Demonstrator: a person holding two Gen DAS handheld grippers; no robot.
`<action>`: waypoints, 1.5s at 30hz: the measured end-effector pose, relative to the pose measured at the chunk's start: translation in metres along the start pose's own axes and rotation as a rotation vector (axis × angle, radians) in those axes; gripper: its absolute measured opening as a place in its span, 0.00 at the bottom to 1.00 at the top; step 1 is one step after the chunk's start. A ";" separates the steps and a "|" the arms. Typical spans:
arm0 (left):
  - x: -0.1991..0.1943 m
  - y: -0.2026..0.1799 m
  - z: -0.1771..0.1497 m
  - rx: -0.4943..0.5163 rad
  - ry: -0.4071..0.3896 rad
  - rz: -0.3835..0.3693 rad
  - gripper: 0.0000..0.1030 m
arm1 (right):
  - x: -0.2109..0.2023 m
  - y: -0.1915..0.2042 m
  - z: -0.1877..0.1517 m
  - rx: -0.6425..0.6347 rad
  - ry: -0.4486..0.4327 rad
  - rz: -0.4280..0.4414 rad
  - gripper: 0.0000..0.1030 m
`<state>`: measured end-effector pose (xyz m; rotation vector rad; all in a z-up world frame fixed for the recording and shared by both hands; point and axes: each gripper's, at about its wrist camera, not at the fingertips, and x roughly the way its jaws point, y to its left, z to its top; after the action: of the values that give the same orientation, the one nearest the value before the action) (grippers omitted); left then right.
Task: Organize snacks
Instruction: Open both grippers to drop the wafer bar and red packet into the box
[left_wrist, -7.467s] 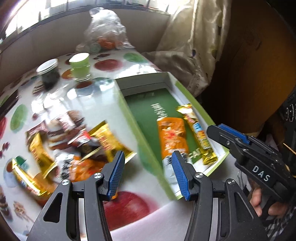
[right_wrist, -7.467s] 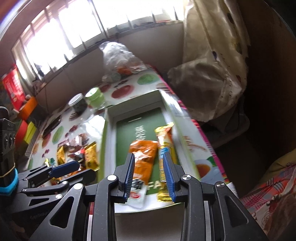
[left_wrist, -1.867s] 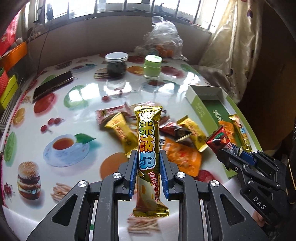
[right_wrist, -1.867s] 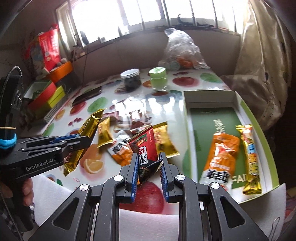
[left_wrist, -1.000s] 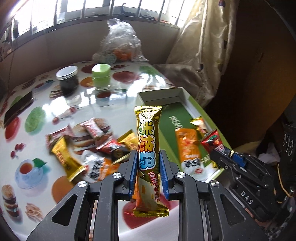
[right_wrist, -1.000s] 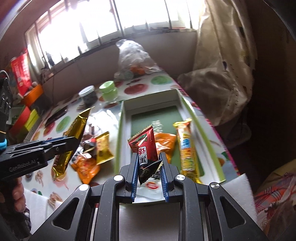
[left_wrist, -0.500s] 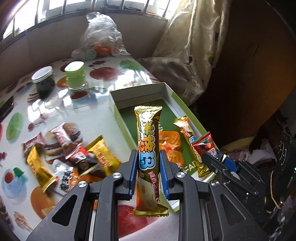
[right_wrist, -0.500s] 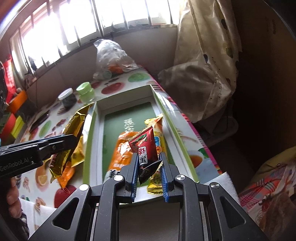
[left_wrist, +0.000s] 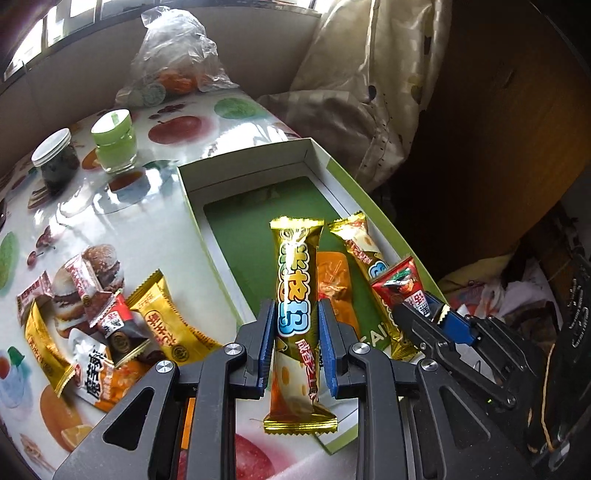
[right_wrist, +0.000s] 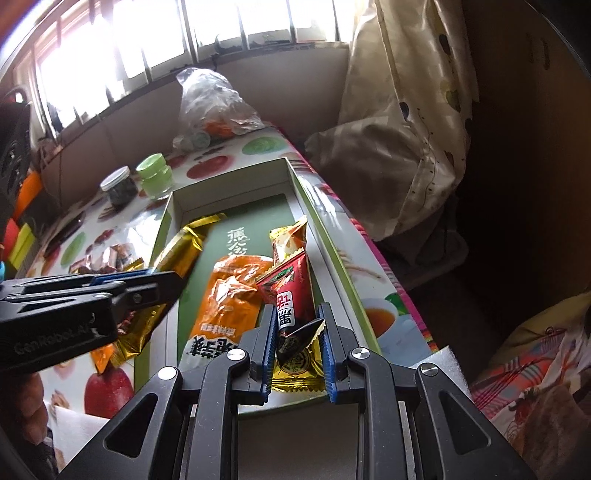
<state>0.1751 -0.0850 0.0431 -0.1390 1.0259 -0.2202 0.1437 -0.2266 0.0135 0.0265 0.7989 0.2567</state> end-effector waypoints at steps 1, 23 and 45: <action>0.002 0.000 0.001 -0.001 0.004 0.000 0.23 | 0.001 0.000 0.001 0.002 0.001 0.001 0.20; 0.014 0.000 0.001 -0.018 0.027 -0.014 0.33 | 0.006 0.004 -0.002 -0.045 0.014 -0.013 0.33; -0.024 0.009 -0.013 -0.038 -0.037 0.018 0.35 | -0.015 0.010 -0.006 -0.028 -0.016 -0.024 0.46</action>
<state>0.1529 -0.0707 0.0544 -0.1682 0.9941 -0.1811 0.1271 -0.2207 0.0209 -0.0070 0.7792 0.2450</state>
